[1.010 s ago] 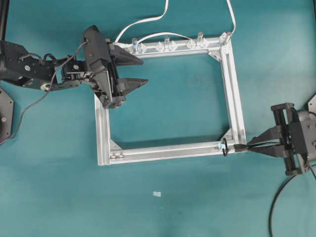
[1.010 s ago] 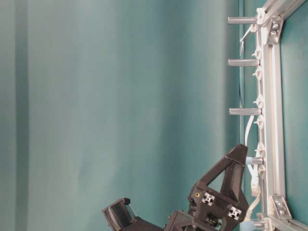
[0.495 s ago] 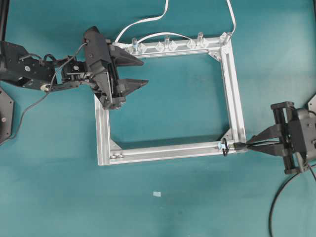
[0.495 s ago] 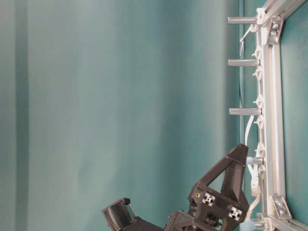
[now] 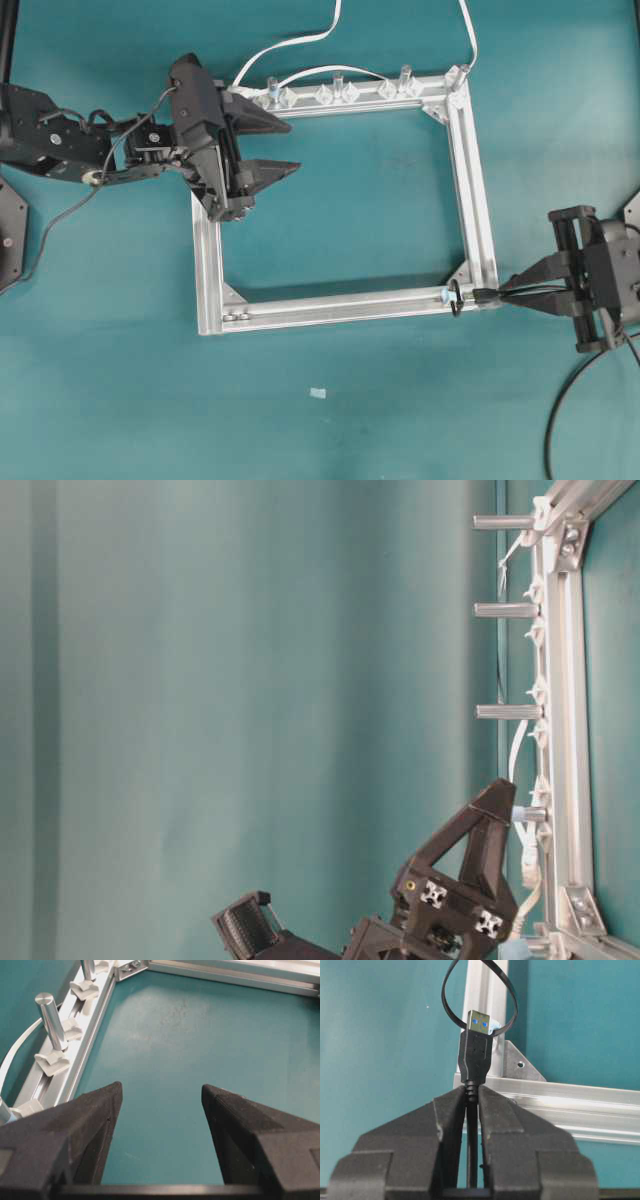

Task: Insert the wire through the string loop located on the right side.
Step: 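Push the USB plug leftward through the black zip-tie loop with the right gripper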

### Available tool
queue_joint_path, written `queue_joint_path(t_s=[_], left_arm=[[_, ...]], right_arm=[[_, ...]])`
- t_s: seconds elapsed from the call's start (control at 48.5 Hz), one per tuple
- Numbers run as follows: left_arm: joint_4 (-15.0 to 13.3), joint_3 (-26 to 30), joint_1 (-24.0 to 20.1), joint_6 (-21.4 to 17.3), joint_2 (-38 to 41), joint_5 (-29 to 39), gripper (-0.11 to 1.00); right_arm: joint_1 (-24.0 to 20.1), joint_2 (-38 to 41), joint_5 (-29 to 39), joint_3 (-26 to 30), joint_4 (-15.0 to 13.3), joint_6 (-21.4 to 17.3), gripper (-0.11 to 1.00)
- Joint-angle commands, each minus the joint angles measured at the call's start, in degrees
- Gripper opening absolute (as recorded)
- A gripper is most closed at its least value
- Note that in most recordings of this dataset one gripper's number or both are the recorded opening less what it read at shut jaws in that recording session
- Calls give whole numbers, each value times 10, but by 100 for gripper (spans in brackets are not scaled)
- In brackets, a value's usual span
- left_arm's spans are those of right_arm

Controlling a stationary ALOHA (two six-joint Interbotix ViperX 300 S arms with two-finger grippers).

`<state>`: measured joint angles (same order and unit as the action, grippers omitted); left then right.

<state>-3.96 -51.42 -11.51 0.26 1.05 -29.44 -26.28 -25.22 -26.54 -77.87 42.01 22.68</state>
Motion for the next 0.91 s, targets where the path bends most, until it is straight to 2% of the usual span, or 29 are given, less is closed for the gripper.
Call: queue_joint_path(t_s=[0.0,0.886], left_arm=[[2,11,1,1,-14,-4,66],[2,11,3,1,-14,-3,66]], right_arm=[[1,-2,-2,11,1,1,11],[1,-2,-2,18,0,2,11]])
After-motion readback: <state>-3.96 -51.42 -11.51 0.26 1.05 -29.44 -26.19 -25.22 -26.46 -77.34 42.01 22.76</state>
